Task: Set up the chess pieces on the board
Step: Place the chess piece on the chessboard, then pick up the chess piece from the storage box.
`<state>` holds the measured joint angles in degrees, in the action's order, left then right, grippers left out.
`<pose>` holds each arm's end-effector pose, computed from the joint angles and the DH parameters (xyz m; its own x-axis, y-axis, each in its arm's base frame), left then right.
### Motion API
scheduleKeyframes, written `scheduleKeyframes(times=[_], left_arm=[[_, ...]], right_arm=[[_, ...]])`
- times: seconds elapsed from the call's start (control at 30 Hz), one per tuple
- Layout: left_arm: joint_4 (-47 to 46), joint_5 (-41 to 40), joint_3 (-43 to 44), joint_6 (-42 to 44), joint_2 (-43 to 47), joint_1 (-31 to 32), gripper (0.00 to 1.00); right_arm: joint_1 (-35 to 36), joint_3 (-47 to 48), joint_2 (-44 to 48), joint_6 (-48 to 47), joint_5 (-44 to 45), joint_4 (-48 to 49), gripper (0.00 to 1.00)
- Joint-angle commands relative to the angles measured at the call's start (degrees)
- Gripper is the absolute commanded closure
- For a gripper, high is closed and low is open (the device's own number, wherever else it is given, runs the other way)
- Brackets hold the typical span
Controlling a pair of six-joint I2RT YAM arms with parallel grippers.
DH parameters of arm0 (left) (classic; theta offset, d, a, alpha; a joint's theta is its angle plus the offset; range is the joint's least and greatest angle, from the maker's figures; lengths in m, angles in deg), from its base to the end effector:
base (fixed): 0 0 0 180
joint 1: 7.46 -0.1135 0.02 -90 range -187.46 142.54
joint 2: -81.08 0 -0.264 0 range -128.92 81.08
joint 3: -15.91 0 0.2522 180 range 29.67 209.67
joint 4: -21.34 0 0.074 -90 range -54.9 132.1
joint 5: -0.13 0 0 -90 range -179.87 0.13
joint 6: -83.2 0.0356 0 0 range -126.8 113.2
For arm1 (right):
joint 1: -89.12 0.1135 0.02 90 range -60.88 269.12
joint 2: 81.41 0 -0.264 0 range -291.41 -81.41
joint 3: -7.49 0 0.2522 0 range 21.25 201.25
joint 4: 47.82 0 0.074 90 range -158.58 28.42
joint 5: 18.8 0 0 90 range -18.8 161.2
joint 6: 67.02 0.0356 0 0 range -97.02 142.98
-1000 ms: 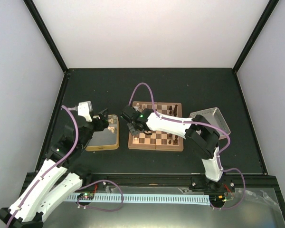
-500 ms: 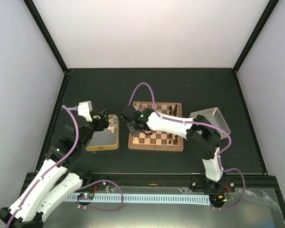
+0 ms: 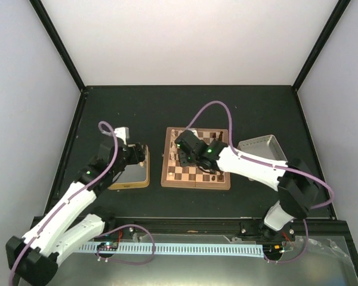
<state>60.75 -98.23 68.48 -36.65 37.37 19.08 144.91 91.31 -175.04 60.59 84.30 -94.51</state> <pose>0.1566 -0.0724 0.2793 -0.5587 -0.2714 -0.7837 0.0599 0.9293 -0.3645 0.2008 0.2809 0.2434 -0.8200 -0.1490 -0.5526 -0.2962 0.9366 0.1871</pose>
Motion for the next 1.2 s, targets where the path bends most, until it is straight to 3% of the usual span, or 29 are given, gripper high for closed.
scheduleKeyframes(times=[0.0, 0.17, 0.47, 0.63, 0.8, 1.03, 1.17], left_arm=[[1.1, 4.1, -2.6, -3.5, -7.4, -3.3, 0.26], [-2.1, 10.8, -3.7, -4.8, -19.7, -7.5, 0.48], [-2.3, 14.6, 2.1, -3.9, -37.9, -9.6, 0.69], [-1.7, 12.0, 3.2, -4.4, -38.9, -9.6, 0.71], [-0.4, 8.4, 4.5, -2.9, -39.1, -9.6, 0.66], [1.1, 8.4, 5.3, -1.9, -40.4, -9.5, 0.82], [2.3, 8.1, 5.5, -1.5, -40.6, -9.4, 0.78]], right_arm=[[-2.6, -7.4, 6.1, 4.8, 2.1, 4.4, 0.56], [-4.9, -13.8, 10.9, 4.9, 1.5, 7.7, 0.56], [-6.9, -17.9, 12.8, 1.7, 1.0, 11.2, 0.59], [-7.4, -19.4, 13.3, 1.2, 0.1, 12.8, 0.6], [-7.4, -20.3, 13.1, 1.5, -0.9, 13.7, 0.62], [-7.5, -20.6, 13.5, 1.4, -0.7, 14.2, 0.64], [-7.5, -19.6, 13.5, 0.2, -1.3, 13.9, 0.65]])
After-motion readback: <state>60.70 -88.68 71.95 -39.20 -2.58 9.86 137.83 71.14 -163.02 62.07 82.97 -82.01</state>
